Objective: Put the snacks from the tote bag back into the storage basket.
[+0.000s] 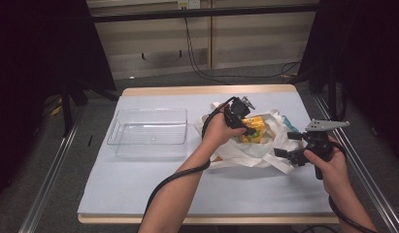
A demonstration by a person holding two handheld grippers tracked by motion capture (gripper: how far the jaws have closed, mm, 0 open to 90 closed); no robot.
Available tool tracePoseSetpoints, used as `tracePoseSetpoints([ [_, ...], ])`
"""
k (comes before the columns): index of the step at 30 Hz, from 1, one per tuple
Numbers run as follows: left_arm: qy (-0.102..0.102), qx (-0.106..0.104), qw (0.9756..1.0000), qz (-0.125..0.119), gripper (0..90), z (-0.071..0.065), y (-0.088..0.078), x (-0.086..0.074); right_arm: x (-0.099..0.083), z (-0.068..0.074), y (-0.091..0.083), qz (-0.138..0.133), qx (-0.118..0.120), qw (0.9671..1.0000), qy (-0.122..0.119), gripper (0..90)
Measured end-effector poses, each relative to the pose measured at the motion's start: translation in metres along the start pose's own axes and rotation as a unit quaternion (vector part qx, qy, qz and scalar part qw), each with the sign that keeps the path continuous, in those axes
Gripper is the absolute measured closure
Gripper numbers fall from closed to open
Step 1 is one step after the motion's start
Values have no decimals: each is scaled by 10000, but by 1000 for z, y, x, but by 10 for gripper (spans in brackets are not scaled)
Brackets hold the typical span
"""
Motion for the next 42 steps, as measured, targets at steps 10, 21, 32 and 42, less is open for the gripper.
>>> tracePoseSetpoints([
  [10, 135, -35, 9999, 22, 491, 4, -26, 5, 0, 0, -1, -16, -12, 10000, -23, 46],
  [21, 118, -74, 9998, 143, 495, 11, -59, 2, -1, 1, 0, 14, -5, 10000, -35, 47],
  [32, 30, -303, 9982, 518, 497, 12, -73, -15, -1, 0, -1, -3, -22, 10000, -6, 47],
  [42, -15, -374, 9970, 684, 502, 13, -85, -20, 0, -1, -1, -13, -20, 10000, -6, 47],
])
Point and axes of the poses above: each handheld gripper's, and its own axes: y roughly forward along the jaws, x roughly out of its top, z roughly to its left, the point moved 10 cm from there along y, roughly forward along the jaws, and after that the axes turned 10 degrees about y, right-handed, at the moved point
